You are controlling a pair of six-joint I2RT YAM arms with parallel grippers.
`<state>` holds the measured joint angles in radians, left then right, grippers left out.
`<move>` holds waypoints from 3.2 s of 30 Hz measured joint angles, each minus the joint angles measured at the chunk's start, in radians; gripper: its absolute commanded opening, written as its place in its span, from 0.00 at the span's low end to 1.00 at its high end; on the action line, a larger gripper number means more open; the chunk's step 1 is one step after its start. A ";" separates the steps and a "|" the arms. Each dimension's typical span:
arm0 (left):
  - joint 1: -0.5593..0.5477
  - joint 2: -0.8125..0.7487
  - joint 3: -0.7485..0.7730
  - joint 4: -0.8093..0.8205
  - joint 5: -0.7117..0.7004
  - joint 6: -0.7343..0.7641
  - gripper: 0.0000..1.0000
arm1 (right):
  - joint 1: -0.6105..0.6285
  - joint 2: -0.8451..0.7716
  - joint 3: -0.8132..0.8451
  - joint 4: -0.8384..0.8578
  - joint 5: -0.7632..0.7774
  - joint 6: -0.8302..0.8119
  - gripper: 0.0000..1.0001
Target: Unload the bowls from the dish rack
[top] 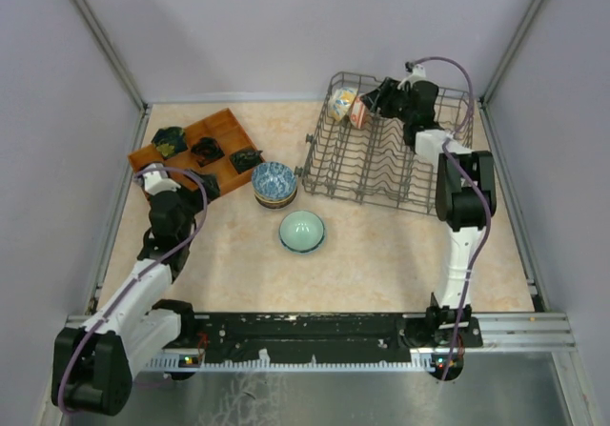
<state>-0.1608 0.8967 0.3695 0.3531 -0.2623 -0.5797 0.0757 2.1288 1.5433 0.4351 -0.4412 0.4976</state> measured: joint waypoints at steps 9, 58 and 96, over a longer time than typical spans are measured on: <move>0.000 0.029 0.000 0.032 -0.003 0.000 0.99 | 0.000 0.109 0.066 0.015 -0.027 0.028 0.58; 0.000 0.010 0.000 0.048 -0.008 0.000 0.99 | -0.007 0.195 0.035 0.223 -0.128 0.224 0.00; 0.000 -0.115 0.076 -0.177 0.082 0.035 0.99 | 0.671 -0.783 -0.314 -0.531 0.242 -0.367 0.00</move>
<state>-0.1608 0.7815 0.4450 0.1761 -0.1806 -0.5446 0.7471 1.3460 1.2289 -0.0963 -0.1993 0.1310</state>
